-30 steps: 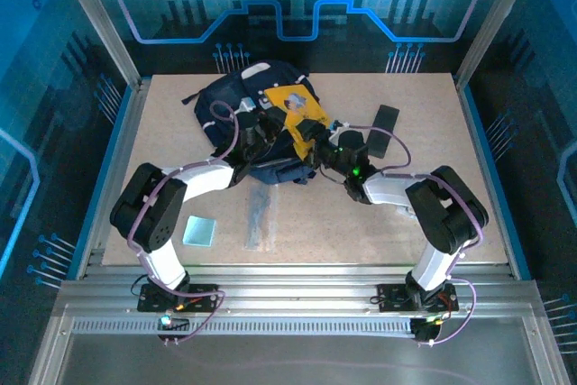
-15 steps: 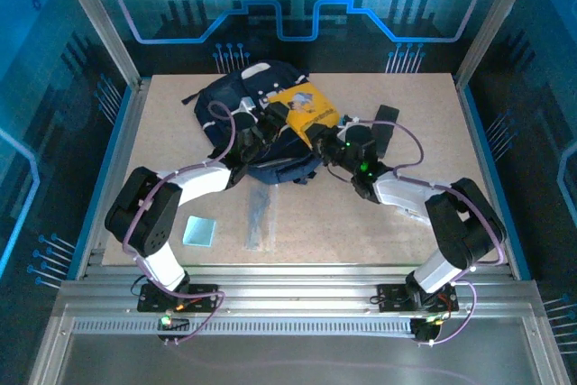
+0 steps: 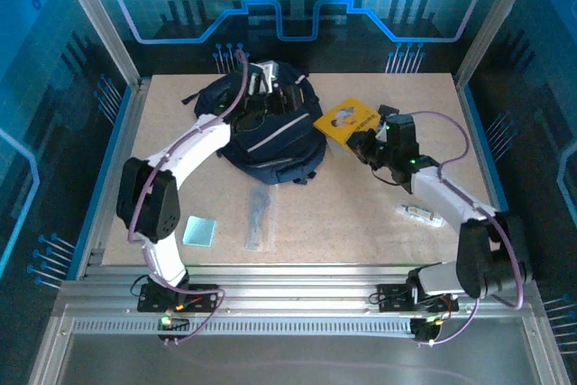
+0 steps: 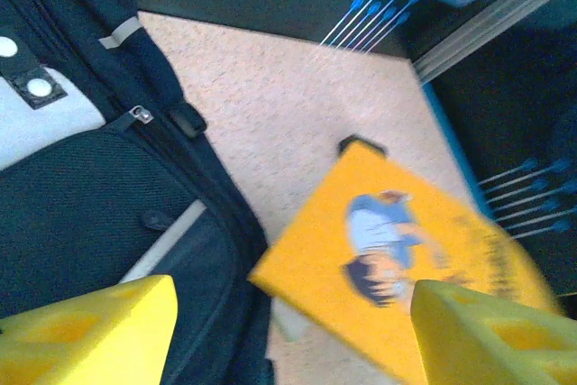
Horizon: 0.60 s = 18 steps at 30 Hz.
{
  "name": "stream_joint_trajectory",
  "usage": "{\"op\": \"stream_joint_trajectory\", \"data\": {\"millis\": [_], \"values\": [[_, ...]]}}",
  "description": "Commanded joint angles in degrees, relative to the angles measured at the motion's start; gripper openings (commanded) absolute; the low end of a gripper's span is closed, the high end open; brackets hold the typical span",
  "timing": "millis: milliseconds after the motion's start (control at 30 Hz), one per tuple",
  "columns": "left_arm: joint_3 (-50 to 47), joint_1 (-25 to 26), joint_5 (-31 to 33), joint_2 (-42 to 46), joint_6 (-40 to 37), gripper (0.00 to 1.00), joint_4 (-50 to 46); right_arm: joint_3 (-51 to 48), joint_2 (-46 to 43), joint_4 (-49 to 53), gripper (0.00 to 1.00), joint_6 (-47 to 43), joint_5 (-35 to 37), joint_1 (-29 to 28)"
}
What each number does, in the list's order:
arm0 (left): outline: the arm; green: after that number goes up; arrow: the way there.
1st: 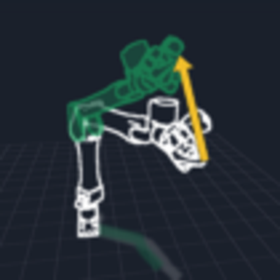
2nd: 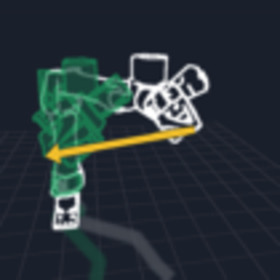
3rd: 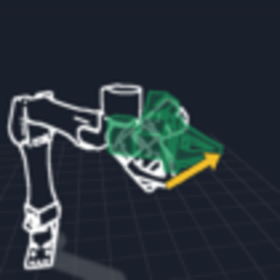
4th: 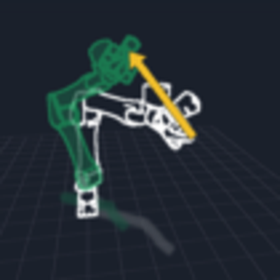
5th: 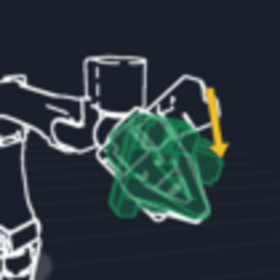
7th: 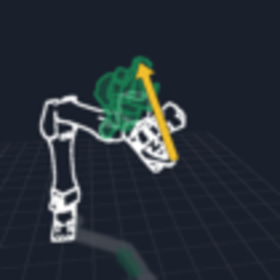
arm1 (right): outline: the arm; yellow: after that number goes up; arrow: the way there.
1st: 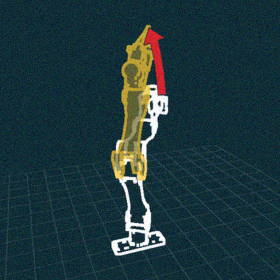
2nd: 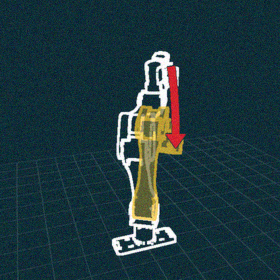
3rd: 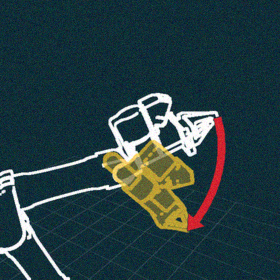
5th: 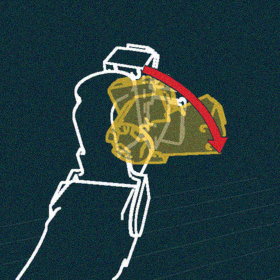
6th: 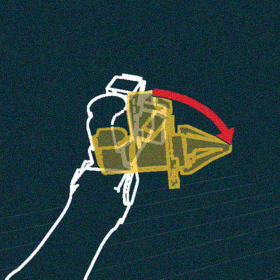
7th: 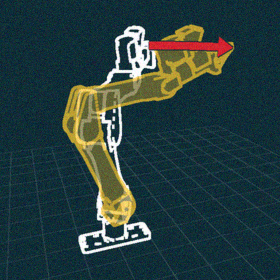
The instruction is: Pack the student bag
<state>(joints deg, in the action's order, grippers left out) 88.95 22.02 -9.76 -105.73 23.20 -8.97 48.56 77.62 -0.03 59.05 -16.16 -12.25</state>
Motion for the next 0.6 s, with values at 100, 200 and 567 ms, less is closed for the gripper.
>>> {"op": "stream_joint_trajectory", "data": {"millis": [100, 200, 567], "values": [[9.7, 1.5, 5.8, -11.4, -20.6, 0.72, -22.2, 2.9, -9.2, 10.7, 0.0, -12.2, -0.1, 5.3], [13.0, 2.1, 8.2, -15.2, -24.2, 0.75, -25.7, 2.2, -11.9, 12.1, 0.0, -13.0, -0.4, 8.2], [21.1, 3.8, 18.8, -27.4, -29.2, 0.79, -34.3, -0.5, -14.2, 11.5, 0.0, -12.5, -1.7, 11.3]]}}
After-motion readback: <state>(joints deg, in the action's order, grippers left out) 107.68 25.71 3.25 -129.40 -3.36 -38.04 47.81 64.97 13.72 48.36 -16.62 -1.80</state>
